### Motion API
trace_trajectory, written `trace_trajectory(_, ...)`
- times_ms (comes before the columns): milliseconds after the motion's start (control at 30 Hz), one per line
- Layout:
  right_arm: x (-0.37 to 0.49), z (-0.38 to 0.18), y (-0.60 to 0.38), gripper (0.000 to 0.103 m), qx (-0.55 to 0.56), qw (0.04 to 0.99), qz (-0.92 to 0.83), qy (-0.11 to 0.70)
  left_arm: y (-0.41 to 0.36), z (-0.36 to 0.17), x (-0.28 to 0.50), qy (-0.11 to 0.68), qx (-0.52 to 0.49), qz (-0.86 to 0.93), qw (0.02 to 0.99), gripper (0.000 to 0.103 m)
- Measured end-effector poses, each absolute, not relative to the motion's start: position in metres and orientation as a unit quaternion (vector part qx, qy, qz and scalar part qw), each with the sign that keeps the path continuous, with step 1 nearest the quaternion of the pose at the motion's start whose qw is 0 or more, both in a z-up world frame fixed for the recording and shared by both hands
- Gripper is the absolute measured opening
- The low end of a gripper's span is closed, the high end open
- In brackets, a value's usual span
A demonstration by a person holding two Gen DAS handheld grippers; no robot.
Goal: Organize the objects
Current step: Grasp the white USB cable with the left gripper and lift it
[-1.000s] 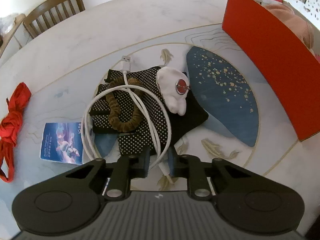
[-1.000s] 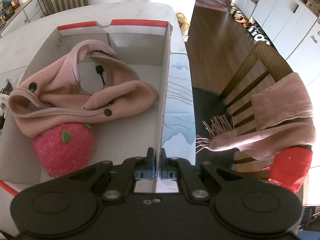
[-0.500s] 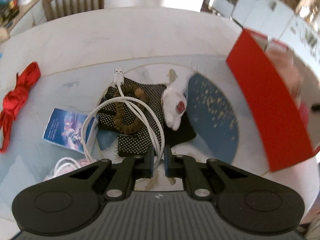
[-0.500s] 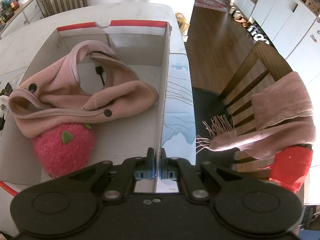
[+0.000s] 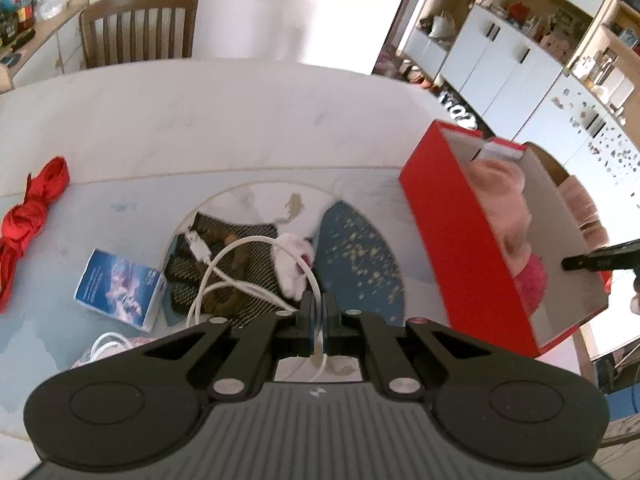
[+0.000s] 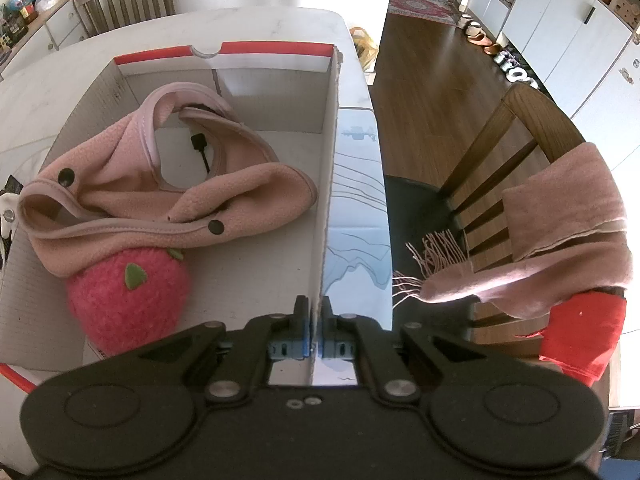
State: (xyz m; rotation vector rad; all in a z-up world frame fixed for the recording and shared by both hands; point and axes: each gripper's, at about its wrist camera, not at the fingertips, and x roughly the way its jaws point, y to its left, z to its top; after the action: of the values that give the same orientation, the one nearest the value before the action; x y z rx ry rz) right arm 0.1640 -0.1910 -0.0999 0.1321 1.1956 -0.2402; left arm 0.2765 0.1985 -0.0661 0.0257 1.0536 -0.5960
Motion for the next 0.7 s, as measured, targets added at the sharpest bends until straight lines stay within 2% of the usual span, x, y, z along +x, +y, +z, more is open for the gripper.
trace_trajectory(200, 0.165, -0.1, -0.19, 0.002, 0.064, 0.817, -0.113, 0.561, 0.189, -0.048, 0.274, 0.48, 0.029, -0.302, 0.823, 0.002)
trace_trajectory(400, 0.164, -0.1, -0.19, 0.002, 0.064, 0.817, -0.113, 0.561, 0.175, -0.086, 0.269, 0.514, 0.084, -0.299, 0.799, 0.002)
trace_trajectory(500, 0.165, -0.101, -0.189, 0.002, 0.063, 0.817, -0.114, 0.561, 0.172, -0.093, 0.266, 0.517, 0.077, -0.295, 0.8, 0.002)
trace_trajectory(700, 0.163, -0.101, -0.19, 0.002, 0.064, 0.816, -0.114, 0.563, 0.173, -0.046, 0.263, 0.473, 0.061, -0.315, 0.821, 0.002)
